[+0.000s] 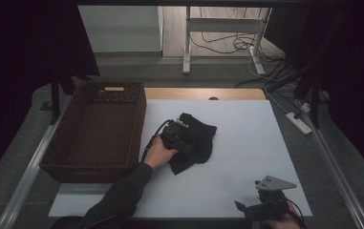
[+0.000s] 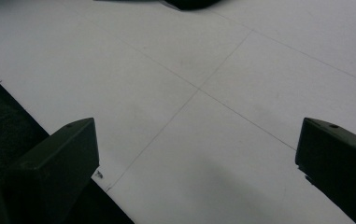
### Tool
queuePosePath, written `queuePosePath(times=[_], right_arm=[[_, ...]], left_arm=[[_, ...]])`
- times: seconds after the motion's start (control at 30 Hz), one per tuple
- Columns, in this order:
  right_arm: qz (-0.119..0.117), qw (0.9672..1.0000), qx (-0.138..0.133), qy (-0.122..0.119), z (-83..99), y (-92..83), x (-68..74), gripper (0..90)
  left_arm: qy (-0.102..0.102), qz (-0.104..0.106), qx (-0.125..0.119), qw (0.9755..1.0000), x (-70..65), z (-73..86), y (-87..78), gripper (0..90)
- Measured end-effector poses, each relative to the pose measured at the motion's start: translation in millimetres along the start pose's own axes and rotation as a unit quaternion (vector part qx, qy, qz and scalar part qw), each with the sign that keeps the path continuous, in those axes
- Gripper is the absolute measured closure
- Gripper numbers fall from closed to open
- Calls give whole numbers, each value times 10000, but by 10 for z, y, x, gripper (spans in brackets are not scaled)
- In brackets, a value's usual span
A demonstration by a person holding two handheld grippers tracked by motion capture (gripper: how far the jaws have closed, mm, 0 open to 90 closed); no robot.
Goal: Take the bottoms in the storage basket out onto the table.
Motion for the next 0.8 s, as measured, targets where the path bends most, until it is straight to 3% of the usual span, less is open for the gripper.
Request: queuePosePath(times=[0.1, 0.43, 0.8], right_arm=[[0, 10000, 3, 0, 0, 1, 0, 0], [0, 10000, 24, -9, 1, 1, 2, 0], [0, 10000, 25, -8, -1, 1, 2, 0]], left_arm=[[15, 39, -53, 10000, -11, -7, -4, 1], [101, 159, -317, 9993, -36, -31, -56, 0], [133, 328, -450, 9984, -57, -54, -184, 0]])
Point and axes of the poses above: each handheld gripper's, and its own axes: y roughly forward along the jaws, z roughly out of its underside, x roughly to its left, the point moved 7 cm from there along y, roughly forward along the jaws, and after that the axes turned 2 degrees about -x, right-handed, at the moved point
